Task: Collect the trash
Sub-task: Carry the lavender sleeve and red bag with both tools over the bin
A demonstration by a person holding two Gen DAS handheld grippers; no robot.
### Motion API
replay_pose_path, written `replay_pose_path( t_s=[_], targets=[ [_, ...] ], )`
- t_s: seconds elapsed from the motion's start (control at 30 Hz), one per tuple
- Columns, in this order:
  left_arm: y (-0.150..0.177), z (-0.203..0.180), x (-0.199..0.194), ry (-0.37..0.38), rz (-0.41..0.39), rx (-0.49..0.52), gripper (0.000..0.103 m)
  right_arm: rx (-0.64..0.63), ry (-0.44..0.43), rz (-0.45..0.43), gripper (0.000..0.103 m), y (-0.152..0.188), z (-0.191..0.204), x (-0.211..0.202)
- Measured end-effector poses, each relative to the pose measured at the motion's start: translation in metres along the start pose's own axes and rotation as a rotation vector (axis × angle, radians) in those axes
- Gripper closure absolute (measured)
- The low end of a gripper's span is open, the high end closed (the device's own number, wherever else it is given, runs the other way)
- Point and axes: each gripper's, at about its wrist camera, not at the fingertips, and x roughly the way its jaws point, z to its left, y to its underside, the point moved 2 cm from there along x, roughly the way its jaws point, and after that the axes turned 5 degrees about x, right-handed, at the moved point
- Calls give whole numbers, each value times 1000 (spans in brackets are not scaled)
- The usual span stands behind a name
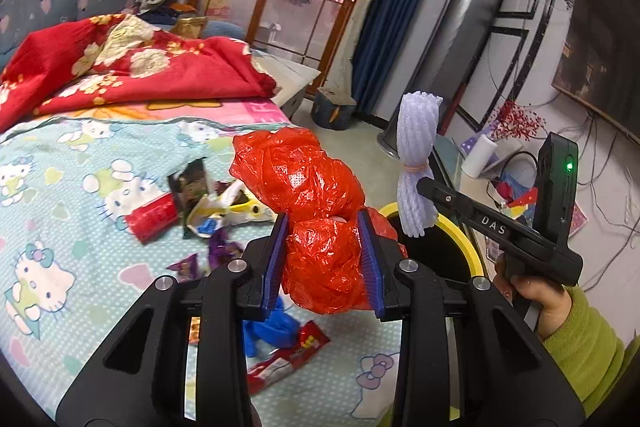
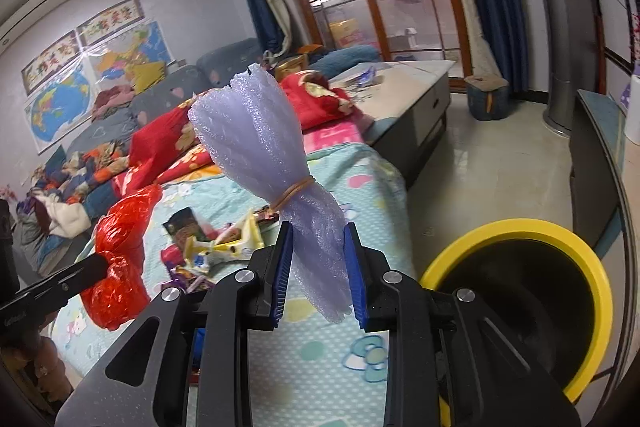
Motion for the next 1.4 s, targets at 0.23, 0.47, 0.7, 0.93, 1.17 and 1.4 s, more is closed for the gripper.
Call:
replay_pose_path(
  t_s=[0.23, 0.47, 0.7, 0.93, 1.17, 1.4],
  targets=[
    [-3, -22, 13, 36, 8, 43, 76, 40, 42, -27, 78, -1, -24, -12],
    [-5, -44, 27, 74, 21, 84, 76, 79, 87, -53, 78, 0, -51, -23],
    [-7, -65, 41, 106, 29, 125, 76, 110, 133, -74, 78, 3, -75, -33],
    [-5, -84, 56, 136, 47, 167, 76, 158, 173, -79, 78, 6, -100, -41],
    [-1, -105, 73, 166, 69, 208, 76, 216, 227, -80, 78, 14, -129, -47],
    [7, -129, 93, 200, 95, 254, 76, 294, 277, -72, 78, 23, -166, -53]
  ],
)
